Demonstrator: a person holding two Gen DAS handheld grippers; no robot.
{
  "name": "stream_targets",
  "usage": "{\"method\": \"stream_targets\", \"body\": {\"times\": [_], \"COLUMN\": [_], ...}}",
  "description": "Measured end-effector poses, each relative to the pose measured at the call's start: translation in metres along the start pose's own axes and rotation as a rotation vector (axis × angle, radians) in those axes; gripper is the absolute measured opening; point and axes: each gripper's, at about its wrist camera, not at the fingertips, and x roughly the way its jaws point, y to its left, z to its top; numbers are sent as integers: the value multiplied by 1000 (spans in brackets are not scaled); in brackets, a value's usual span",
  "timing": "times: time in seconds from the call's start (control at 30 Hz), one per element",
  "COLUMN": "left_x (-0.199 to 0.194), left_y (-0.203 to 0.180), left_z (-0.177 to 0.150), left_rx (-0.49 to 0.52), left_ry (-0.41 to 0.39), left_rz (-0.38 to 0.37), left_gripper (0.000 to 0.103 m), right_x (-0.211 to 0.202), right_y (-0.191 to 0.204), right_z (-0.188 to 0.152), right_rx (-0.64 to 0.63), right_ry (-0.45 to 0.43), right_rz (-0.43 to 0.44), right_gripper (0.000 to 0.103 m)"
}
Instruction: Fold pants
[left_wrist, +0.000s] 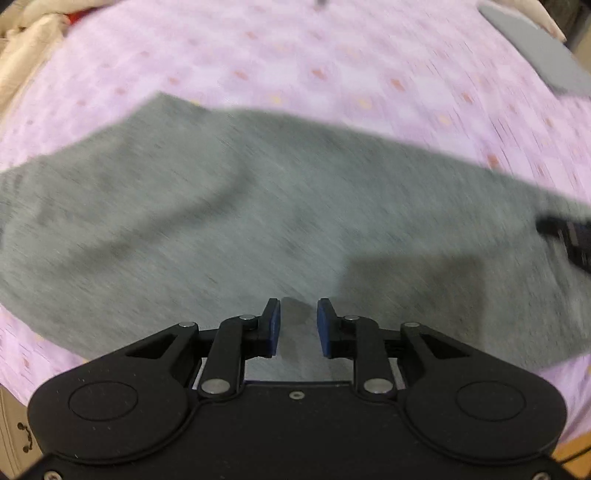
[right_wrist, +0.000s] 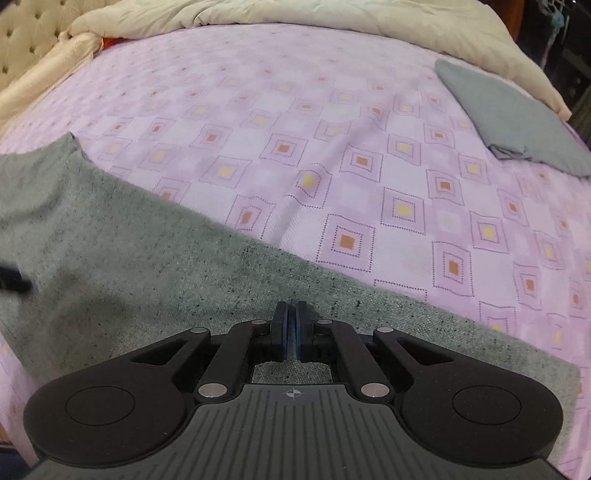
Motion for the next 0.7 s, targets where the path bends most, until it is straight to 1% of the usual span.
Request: {"method": "stream_targets", "body": {"times": [0.07, 0.2, 0.27, 0.3, 0.33, 0.4, 0.43, 0.5, 0.57, 0.63, 0.7], "left_x": [0, 16, 26, 35, 45, 52, 52, 47, 43, 39, 35], "left_y": [22, 61, 77, 85, 91, 97, 98, 98, 100, 106, 115], "left_z": [11, 40, 49, 52, 55, 56, 58, 60, 61, 63, 55], "left_rx": [-31, -103, -133, -143, -149, -147, -138, -127, -130, -145, -147], "left_ry": [-31, -48, -39, -17, 2, -18, -7, 10, 17, 6, 0], "left_rz": [4, 31, 59, 72, 63, 30, 25, 18, -10, -27, -23], "left_gripper": [32, 32, 32, 32, 33, 32, 32, 32, 32, 32, 33], "right_x": [7, 10, 12, 12, 12, 14, 14, 12, 6, -5, -13], "right_y": [4, 9, 12, 14, 15, 17, 18, 19, 18, 19, 22], "right_z": [3, 8, 11, 12, 13, 14, 15, 15, 15, 10, 1], "right_rx": [13, 40, 39, 40, 44, 57, 67, 100, 153, 197, 224], "right_ry": [5, 27, 40, 46, 52, 61, 63, 66, 67, 38, 39], "right_rz": [-12, -47, -68, -77, -87, -105, -113, -129, -153, -175, -186], "right_gripper": [4, 4, 4, 4, 4, 4, 4, 4, 5, 5, 5]}}
